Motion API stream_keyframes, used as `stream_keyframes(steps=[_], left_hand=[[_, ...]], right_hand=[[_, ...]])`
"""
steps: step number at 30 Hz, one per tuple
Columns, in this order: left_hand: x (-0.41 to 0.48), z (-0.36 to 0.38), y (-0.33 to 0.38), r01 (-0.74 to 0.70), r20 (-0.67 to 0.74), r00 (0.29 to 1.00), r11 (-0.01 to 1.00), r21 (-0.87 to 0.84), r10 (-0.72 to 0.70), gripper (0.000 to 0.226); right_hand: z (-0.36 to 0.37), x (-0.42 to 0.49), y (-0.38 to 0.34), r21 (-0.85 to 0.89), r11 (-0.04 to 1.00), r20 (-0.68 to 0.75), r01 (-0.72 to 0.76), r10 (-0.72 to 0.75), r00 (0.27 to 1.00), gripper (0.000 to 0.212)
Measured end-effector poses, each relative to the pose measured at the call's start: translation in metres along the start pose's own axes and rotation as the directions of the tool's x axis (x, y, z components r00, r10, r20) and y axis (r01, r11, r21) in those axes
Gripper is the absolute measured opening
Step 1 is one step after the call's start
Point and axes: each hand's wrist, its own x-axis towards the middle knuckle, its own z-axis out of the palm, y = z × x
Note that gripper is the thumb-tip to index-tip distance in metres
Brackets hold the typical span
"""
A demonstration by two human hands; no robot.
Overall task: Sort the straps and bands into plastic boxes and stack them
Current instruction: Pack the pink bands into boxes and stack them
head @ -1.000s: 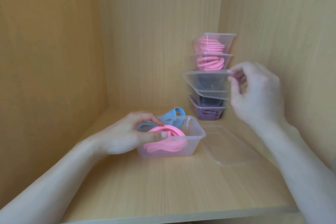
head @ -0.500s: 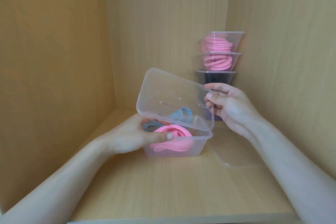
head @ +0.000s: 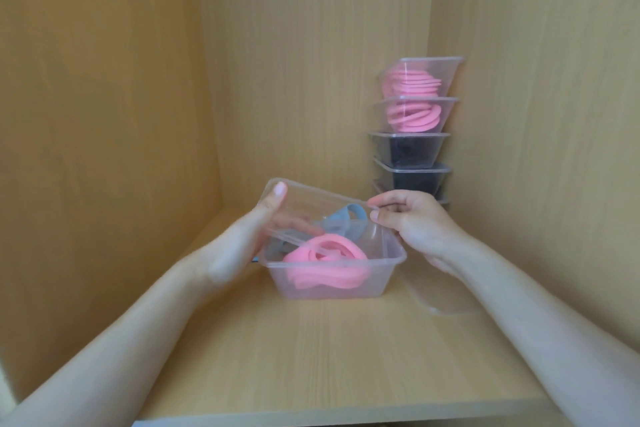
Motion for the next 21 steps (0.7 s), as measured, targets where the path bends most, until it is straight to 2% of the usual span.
stream_keyframes(steps=[7, 11, 16, 19, 21], left_hand=[[0.012, 0.002, -0.002, 0.024, -0.1, 0.994, 0.977, -0.21, -0.046, 0.07], [0.009, 0.001, -0.002, -0.012, -0.06, 0.998, 0.977, -0.211, -0.001, 0.076], [0.009, 0.0, -0.006, -0.104, -0.114, 0.991, 0.932, -0.348, 0.068, 0.063], [0.007, -0.001, -0.005, -0.045, -0.117, 0.993, 0.956, -0.289, 0.011, 0.068], [0.006, 0.004, -0.003, -0.061, -0.143, 0.989, 0.977, -0.203, 0.032, 0.055]], right_hand=[[0.0, 0.008, -0.005, 0.104, 0.987, -0.034, -0.121, 0.126, 0.992, 0.02], [0.002, 0.018, -0.009, 0.124, 0.984, -0.104, -0.131, 0.145, 0.984, 0.018], [-0.001, 0.017, -0.007, 0.173, 0.974, -0.015, -0.143, 0.148, 0.989, 0.021], [-0.003, 0.011, -0.005, 0.053, 0.992, -0.012, -0.115, 0.115, 0.993, 0.027], [0.0, 0.007, -0.004, 0.024, 0.995, -0.036, -0.1, 0.101, 0.994, 0.029]])
